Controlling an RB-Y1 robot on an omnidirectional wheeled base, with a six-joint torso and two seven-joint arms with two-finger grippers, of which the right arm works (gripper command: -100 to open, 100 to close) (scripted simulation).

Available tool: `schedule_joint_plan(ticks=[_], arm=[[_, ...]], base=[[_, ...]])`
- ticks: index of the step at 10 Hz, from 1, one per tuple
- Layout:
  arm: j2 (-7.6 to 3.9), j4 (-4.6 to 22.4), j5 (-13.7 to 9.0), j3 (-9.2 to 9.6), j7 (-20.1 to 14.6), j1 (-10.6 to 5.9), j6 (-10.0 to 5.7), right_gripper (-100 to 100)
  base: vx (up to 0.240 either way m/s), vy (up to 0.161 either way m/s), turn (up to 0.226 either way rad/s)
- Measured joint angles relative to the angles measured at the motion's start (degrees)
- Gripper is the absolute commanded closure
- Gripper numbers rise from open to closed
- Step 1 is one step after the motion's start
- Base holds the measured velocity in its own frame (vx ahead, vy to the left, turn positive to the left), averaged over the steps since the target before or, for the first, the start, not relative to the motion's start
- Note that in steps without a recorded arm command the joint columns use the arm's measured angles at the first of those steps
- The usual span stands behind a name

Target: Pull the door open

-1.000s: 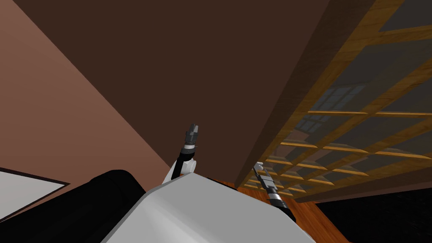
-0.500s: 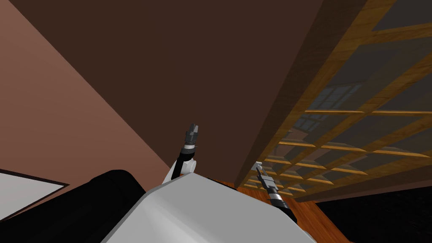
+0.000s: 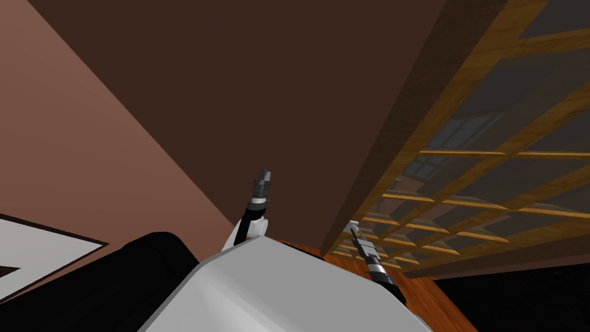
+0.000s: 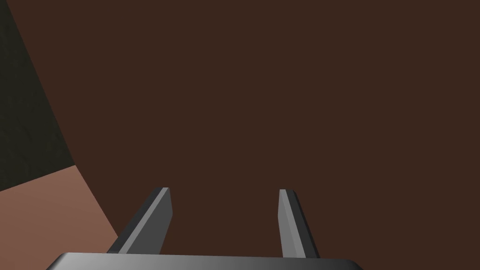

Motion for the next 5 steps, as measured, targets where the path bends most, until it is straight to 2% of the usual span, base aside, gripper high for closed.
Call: schedule_joint_plan(ticks=[5], arm=[[0.23,-0.2,-1.0,-0.35,-7.1,-0.17,0.49,100]], base=[[-0.035,-0.02,0.064]])
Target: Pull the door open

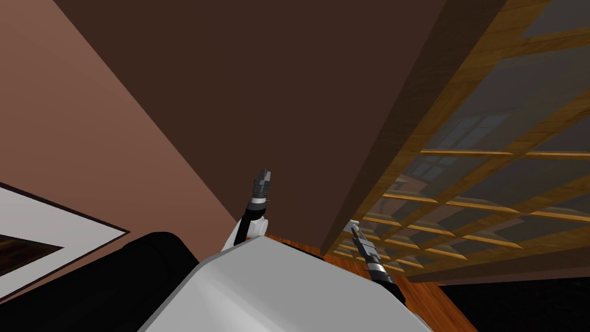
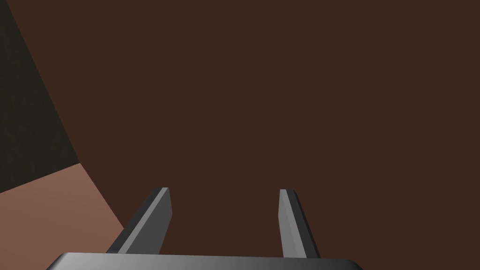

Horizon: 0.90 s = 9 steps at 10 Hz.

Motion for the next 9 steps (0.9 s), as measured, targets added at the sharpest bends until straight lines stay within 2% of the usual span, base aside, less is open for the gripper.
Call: schedule_joint_plan(ticks=[9], arm=[[0.59,0.1,-1.7,-0.52,-12.2,-0.34,0.64,100]], base=[[-0.036,-0.017,0.055]])
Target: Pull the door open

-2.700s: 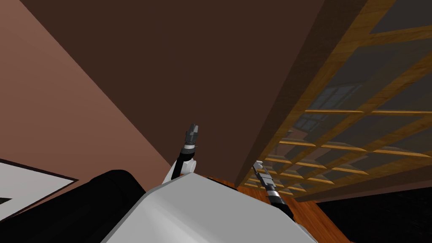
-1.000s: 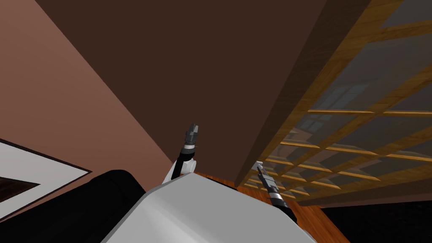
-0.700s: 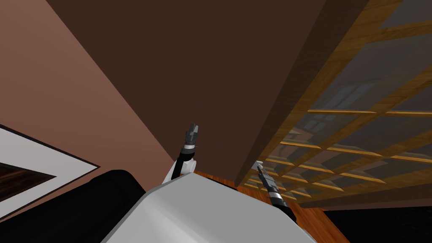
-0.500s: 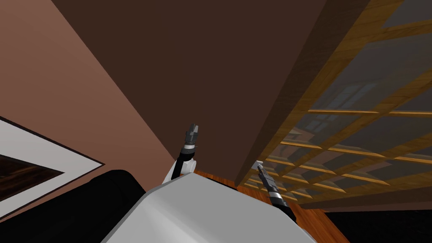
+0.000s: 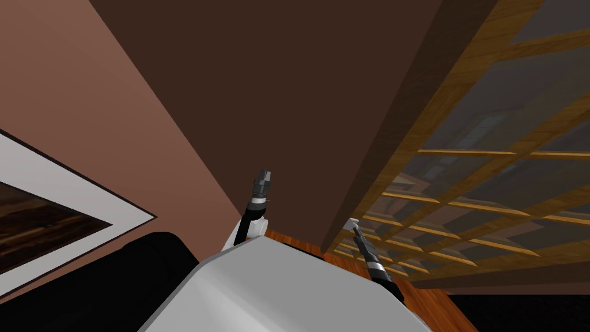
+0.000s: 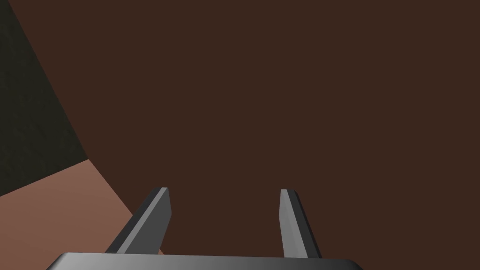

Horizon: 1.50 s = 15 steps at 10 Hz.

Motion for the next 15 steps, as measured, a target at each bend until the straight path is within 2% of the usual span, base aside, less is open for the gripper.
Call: schedule_joint_plan(ticks=[1,2,4,6,8,10,12,14,15], arm=[[0.13,0.1,-0.3,-0.06,-1.7,-0.06,0.09,-100],[-0.11,1.0,-0.2,0.02,-1.3,-0.12,-0.61,-100],[-0.82,-0.8,-0.1,0.12,1.9,1.74,-0.95,-100],[-1.61,1.3,0.2,0.38,5.0,1.94,-3.29,-100],[-2.05,1.2,0.3,0.49,7.5,2.59,-3.97,-100],[-2.7,0.2,0.4,0.59,10.5,3.97,-4.54,-100],[-3.39,1.6,0.6,0.79,13.5,4.28,-6.24,-100],[-3.72,1.8,0.7,0.91,16.0,4.81,-7.0,-100],[-4.15,1.1,0.8,0.96,17.6,5.76,-7.39,-100]], base=[[-0.039,0.002,-0.016],[-0.022,0.036,-0.069],[-0.019,0.05,-0.054],[-0.019,0.034,-0.036],[-0.019,0.03,-0.046],[-0.021,0.024,-0.025],[-0.022,0.027,-0.043],[-0.021,0.028,-0.037],[-0.021,0.032,-0.048]])
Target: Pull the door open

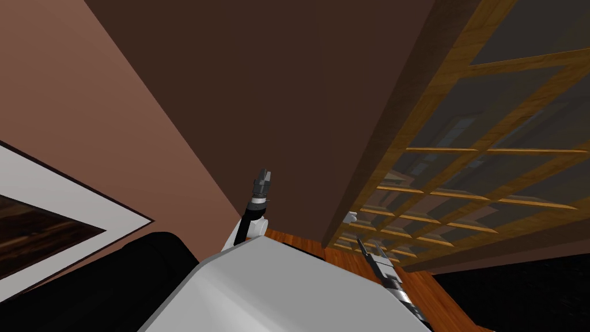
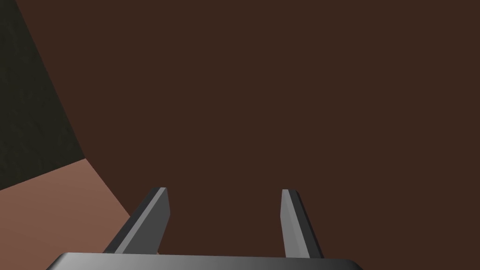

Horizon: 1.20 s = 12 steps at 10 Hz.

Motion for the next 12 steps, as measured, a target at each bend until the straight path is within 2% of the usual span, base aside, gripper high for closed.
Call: schedule_joint_plan(ticks=[1,3,9,10,11,12], arm=[[-0.27,0.7,0.1,0.11,1.3,0.09,-0.77,-100],[-0.6,-0.3,0.1,0.14,2.8,0.93,-0.81,-100],[0.24,1.0,0.0,-0.83,3.3,-1.21,0.66,-100],[0.44,1.0,0.1,-0.88,3.5,-0.99,0.93,-100],[0.46,1.1,0.1,-0.86,3.5,-0.82,1.05,100],[0.47,1.0,0.1,-0.84,3.5,-0.87,0.96,100]], base=[[-0.017,0.032,-0.035],[0.047,0.006,0.015],[0.187,0.001,0.037],[0.036,0.008,-0.021],[-0.023,0.001,0.008],[-0.019,-0.002,0.007]])
